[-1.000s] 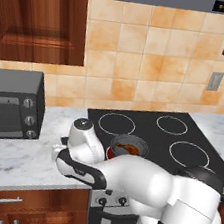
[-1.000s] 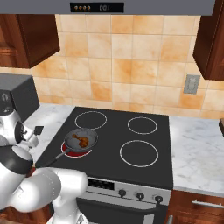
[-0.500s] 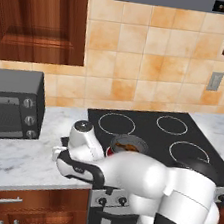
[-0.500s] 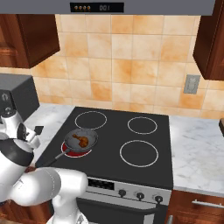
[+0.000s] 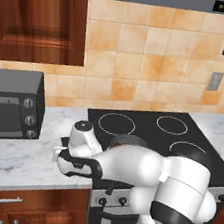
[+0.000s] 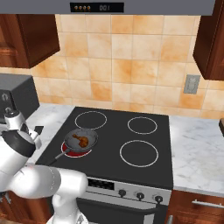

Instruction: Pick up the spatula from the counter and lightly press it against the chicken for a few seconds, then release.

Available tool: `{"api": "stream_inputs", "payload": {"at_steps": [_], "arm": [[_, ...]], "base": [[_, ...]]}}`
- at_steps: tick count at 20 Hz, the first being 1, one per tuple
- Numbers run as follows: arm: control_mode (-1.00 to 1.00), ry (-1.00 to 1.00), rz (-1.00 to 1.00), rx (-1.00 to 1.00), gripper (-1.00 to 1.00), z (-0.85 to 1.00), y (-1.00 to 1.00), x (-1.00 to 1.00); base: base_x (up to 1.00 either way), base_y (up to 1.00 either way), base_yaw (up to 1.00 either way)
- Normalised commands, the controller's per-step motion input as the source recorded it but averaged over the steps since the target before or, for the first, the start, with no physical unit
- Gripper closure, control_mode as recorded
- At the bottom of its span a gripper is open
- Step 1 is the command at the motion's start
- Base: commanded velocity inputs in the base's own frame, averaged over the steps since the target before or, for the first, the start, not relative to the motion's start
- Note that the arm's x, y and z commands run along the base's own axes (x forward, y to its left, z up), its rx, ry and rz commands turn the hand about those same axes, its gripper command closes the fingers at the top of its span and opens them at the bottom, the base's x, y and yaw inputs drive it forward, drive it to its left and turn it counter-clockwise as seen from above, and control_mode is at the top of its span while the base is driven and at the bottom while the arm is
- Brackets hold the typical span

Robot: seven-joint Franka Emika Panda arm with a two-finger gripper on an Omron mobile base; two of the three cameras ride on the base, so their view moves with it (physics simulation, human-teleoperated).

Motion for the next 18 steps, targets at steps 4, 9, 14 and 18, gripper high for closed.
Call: {"api": "stream_inputs", "payload": {"at_steps": [4, 9, 14, 18], "arm": [[-1.0, 0.02, 0.0, 0.0, -1.0, -0.11, 0.0, 0.07], [-1.0, 0.02, 0.0, 0.0, -1.0, -0.13, 0.02, 0.05], [-1.0, 0.04, 0.0, 0.0, -1.0, -0.19, 0.09, 0.07], [-1.0, 0.03, 0.0, 0.0, -1.0, -0.17, 0.11, 0.08]], "base": [[0.0, 0.0, 0.0], [0.0, 0.0, 0.0], [0.0, 0.0, 0.0], [0.0, 0.0, 0.0]]}}
